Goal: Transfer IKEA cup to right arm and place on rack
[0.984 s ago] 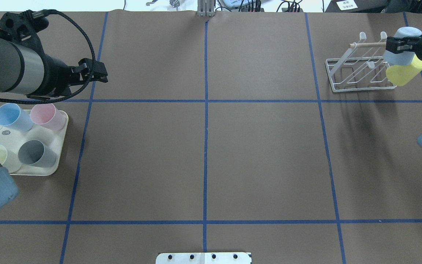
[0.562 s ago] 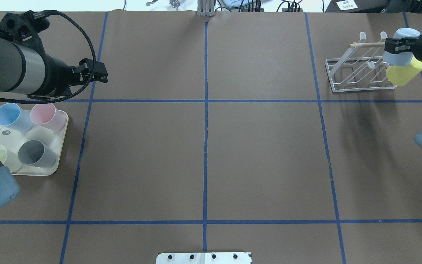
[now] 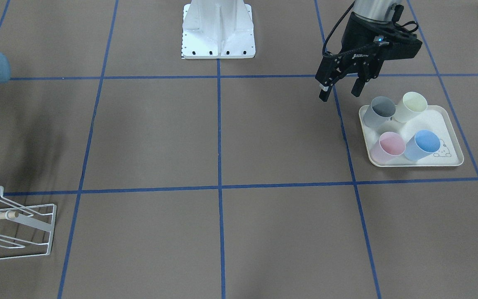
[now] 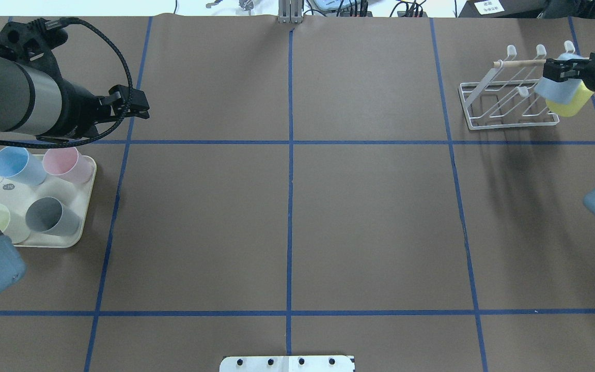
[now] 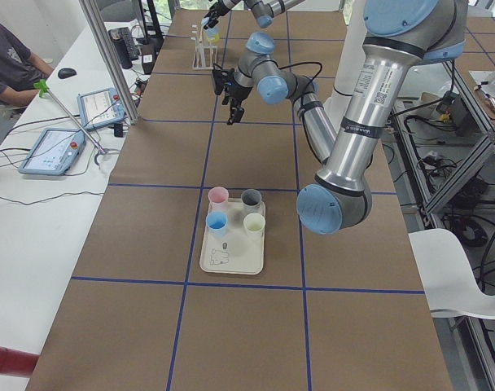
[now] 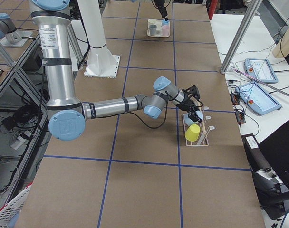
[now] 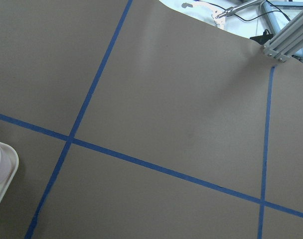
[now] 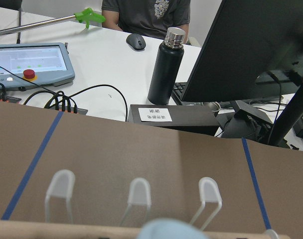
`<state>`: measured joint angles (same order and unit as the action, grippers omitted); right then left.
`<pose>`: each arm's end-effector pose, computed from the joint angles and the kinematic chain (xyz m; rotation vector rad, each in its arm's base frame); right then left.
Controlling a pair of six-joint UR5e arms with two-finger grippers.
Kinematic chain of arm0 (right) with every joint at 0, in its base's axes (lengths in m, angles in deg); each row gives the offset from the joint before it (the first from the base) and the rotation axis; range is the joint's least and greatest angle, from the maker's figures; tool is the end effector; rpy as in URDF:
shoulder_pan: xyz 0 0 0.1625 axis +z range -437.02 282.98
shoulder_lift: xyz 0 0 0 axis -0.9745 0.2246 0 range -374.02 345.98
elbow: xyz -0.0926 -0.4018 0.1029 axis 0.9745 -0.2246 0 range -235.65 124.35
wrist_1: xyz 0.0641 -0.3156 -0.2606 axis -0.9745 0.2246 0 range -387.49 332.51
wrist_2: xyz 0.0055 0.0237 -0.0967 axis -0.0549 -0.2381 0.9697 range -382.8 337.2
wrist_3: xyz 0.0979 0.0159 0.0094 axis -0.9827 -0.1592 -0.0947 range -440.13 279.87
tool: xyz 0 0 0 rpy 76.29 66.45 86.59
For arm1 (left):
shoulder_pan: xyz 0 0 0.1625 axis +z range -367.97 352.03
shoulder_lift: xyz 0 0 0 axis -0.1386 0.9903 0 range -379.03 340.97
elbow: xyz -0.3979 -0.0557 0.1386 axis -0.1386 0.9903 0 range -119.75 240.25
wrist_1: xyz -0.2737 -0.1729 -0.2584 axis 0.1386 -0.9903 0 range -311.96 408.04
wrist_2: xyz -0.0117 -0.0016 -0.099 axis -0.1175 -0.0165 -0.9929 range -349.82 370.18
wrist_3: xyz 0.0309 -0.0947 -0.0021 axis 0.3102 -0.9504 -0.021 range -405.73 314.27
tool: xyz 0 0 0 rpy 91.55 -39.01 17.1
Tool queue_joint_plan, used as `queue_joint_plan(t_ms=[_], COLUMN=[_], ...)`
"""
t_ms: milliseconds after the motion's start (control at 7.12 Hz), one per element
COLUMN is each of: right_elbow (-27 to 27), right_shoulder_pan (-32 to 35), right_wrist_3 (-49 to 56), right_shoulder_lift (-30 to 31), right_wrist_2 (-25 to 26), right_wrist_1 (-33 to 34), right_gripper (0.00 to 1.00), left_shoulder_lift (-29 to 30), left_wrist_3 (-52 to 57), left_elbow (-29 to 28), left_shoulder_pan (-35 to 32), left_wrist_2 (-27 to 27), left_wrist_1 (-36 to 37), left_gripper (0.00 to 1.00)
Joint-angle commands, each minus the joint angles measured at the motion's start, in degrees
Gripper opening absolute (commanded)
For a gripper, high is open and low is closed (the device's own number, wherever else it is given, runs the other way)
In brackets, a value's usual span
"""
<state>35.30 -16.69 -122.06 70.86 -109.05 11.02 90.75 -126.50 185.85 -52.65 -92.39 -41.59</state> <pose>-0.1583 -0.5606 0.5134 0.8517 -0.5402 0.2286 0.2795 -0.4334 0.2138 0.2555 0.9528 -0.4632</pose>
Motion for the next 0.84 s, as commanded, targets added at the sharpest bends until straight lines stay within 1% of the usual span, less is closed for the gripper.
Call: queue_joint_plan(t_ms=[0, 281, 422, 562, 703], right_elbow=[-0.52, 0.36, 2.28, 4.56, 9.46], right_shoulder_pan=[-0.21, -0.13, 0.31, 2.14, 5.12], right_wrist_3=[0.09, 0.18, 0.18, 0.26, 0.26], right_shoulder_lift=[-0.32, -0.32, 0.03, 0.12, 0.03], right_wrist_2=[0.21, -0.93, -3.46, -7.23, -12.92], right_wrist_1=[-2.74, -2.65, -2.04, 0.06, 6.08], right_gripper=[1.0, 1.0, 1.0, 1.0, 1.0], left_shoulder_lift=[-0.18, -0.18, -0.18, -0.09, -0.18], left_wrist_3=[0.0, 0.0, 0.09, 1.39, 7.24], left_elbow=[0.0, 0.0, 0.17, 0.44, 0.44], left_shoulder_pan=[-0.06, -0.06, -0.15, -1.63, -5.82], left_wrist_2=[0.0, 0.0, -0.09, -1.4, -6.46], left_wrist_1=[-0.02, -0.02, -0.02, 0.59, 2.77], left_gripper=[1.0, 1.0, 1.0, 1.0, 1.0])
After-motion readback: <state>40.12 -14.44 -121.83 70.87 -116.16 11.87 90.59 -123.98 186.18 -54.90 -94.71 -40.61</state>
